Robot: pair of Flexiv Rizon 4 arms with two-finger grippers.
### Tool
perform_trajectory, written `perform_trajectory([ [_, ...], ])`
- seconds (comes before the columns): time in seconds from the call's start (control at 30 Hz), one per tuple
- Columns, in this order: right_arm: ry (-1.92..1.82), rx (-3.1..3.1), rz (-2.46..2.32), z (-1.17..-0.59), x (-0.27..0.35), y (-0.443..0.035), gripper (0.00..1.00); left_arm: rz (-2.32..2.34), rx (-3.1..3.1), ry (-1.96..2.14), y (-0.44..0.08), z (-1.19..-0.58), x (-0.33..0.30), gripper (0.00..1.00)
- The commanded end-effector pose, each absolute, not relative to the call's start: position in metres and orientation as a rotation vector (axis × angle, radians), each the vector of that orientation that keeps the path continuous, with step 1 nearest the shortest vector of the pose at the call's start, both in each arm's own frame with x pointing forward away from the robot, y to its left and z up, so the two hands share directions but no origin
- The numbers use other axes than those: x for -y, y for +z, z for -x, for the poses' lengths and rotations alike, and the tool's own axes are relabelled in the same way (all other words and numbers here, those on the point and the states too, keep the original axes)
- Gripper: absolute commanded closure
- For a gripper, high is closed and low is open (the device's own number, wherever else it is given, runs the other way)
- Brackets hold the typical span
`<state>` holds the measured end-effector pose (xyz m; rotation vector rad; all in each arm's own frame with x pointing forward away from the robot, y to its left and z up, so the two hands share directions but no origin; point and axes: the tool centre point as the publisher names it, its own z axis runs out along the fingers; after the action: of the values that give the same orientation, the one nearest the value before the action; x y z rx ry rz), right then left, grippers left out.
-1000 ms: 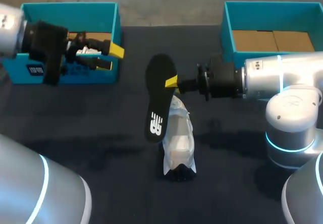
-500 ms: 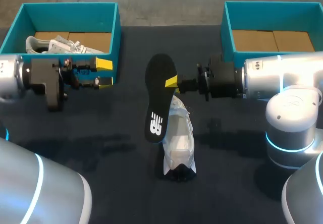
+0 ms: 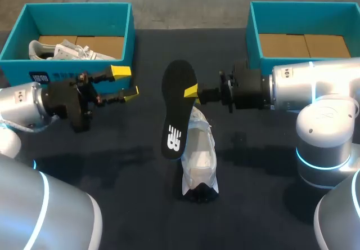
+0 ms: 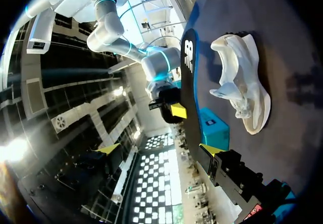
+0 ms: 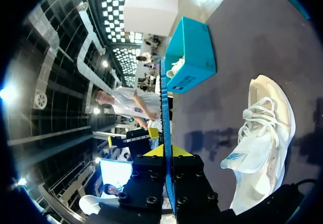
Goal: Take the shoe out of the shoebox, open the shoe tongue, remove and reinsert the insole, then place the shoe into the shoebox
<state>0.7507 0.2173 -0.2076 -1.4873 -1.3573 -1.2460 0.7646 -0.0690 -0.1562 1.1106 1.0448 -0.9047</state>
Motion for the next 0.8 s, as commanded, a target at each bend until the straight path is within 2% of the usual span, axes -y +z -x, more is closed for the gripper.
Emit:
perform_trajectory([
  [0.03,-1.245,1.358,1.493,-0.751,-0.220,-0.208,1.00,-1.119,-1.043,-0.907,-0.155,-0.768,0.069,0.00],
  [0.37,-1.245,1.358,1.493,-0.751,-0.220,-0.208,1.00,-1.021,-1.057,-1.017,-0.189,-0.787,0.056,0.00],
  [0.8,-1.245,1.358,1.493,-0.751,-0.220,-0.208,1.00,-1.152,-1.017,-1.100,-0.196,-0.803,0.100,0.00],
])
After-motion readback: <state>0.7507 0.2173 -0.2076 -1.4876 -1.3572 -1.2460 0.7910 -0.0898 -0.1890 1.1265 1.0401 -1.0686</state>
